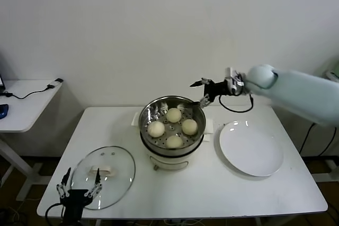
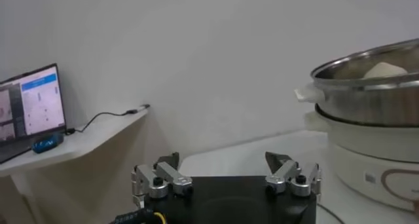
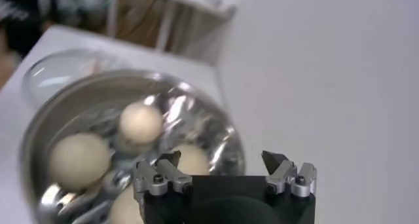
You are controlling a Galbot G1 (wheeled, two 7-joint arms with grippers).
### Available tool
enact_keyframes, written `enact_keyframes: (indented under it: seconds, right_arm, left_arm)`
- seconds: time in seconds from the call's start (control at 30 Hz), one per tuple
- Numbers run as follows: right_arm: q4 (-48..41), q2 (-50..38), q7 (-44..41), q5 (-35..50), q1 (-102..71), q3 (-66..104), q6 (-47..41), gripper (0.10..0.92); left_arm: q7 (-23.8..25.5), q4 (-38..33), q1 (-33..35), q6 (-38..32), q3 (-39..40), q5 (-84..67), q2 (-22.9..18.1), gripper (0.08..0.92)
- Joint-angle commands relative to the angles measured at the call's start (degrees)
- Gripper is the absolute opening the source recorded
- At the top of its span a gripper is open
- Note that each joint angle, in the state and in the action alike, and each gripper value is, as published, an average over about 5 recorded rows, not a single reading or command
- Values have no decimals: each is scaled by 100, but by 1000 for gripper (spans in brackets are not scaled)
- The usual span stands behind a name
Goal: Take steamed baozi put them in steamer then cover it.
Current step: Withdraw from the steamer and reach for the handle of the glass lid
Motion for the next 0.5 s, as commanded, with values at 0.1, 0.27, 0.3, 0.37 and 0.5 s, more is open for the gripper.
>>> enact_keyframes:
  seconds: [0.1, 0.27, 0.3, 0.37, 0.5]
  right_arm:
    - [1659, -1525, 2087, -355, -5359, 5348, 632, 823]
    - [2175, -884, 2412, -689, -7561, 7745, 286, 823]
    - [2279, -750, 2477, -741, -7870, 8056, 209, 823]
    - [2483, -438, 2587, -847, -8498, 8621, 68, 823]
    - [2581, 56, 2583, -1132, -9217, 9303, -37, 823]
  left_arm:
    - [382, -134, 14, -34, -167, 461, 9, 823]
    - [432, -67, -119, -185, -242, 1744, 26, 823]
    - [422, -12, -169, -274, -284, 2156, 33, 823]
    - [396, 127, -283, -522, -401, 3228, 61, 823]
    - [280, 380, -425, -919, -632, 5330, 145, 823]
